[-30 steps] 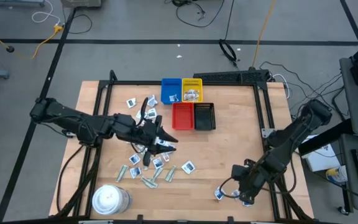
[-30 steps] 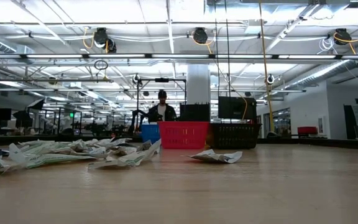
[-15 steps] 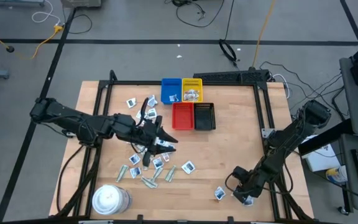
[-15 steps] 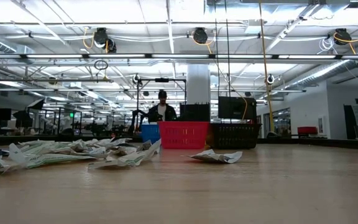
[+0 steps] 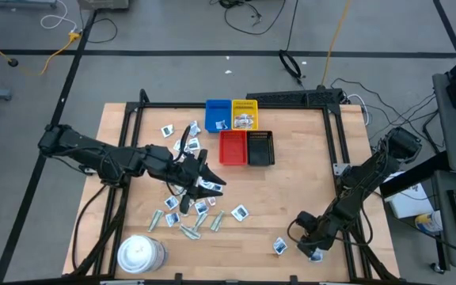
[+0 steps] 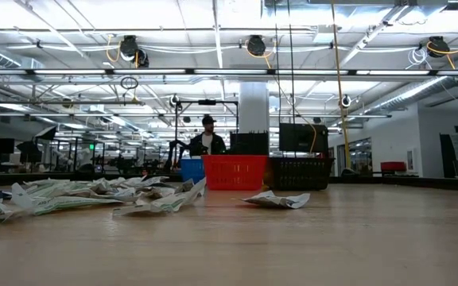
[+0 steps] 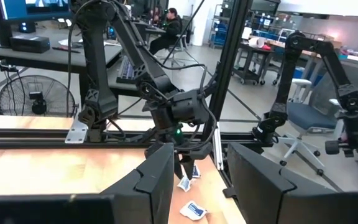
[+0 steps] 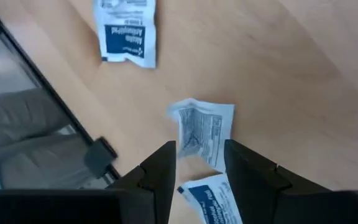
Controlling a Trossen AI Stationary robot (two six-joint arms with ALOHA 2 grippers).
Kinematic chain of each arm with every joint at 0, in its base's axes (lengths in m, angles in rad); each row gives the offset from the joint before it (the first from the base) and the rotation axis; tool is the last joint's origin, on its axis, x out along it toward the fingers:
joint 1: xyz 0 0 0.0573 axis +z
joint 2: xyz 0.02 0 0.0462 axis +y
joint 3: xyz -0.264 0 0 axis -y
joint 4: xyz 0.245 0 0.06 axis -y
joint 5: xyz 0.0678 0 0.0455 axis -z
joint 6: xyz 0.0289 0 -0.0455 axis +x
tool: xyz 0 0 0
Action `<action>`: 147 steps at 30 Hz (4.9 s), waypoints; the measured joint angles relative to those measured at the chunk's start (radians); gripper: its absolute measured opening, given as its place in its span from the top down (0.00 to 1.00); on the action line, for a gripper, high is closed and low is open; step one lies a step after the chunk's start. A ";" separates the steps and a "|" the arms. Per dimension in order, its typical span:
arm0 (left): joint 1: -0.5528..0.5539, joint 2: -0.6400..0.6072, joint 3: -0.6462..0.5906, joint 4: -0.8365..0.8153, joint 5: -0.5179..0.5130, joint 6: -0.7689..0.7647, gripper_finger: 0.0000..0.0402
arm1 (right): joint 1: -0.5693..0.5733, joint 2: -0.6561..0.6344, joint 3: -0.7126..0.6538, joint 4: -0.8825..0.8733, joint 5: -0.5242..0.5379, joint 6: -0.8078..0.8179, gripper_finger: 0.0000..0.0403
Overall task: Pick & Place First Aid Supplies
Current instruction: Put the alcohol pad into the blue bin
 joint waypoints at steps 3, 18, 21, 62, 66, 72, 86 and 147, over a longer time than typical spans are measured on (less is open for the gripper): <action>0.000 0.000 0.000 -0.004 0.000 0.000 0.61 | 0.000 0.000 0.000 0.017 -0.003 -0.001 0.68; -0.001 0.000 0.000 -0.046 0.000 -0.037 0.61 | 0.000 0.000 0.000 0.048 -0.051 -0.010 0.68; -0.001 0.000 0.000 -0.052 0.005 -0.064 0.61 | 0.000 0.000 0.000 0.069 -0.052 -0.007 0.68; -0.001 0.000 0.000 -0.066 0.042 -0.081 0.61 | -0.038 0.001 0.174 -0.140 0.053 -0.206 0.75; -0.001 0.000 0.000 -0.066 0.042 -0.129 0.61 | -0.072 0.000 0.174 -0.152 -0.023 -0.286 0.71; -0.001 0.000 0.000 -0.066 0.042 -0.177 0.61 | -0.063 -0.002 0.181 -0.176 -0.148 -0.218 0.55; -0.001 0.000 0.000 -0.091 0.078 -0.180 0.61 | -0.060 0.115 0.368 -0.525 -0.052 -0.131 0.51; 0.020 0.000 0.000 -0.002 0.073 -0.178 0.61 | -0.458 -0.282 0.386 -0.003 0.374 -1.283 1.00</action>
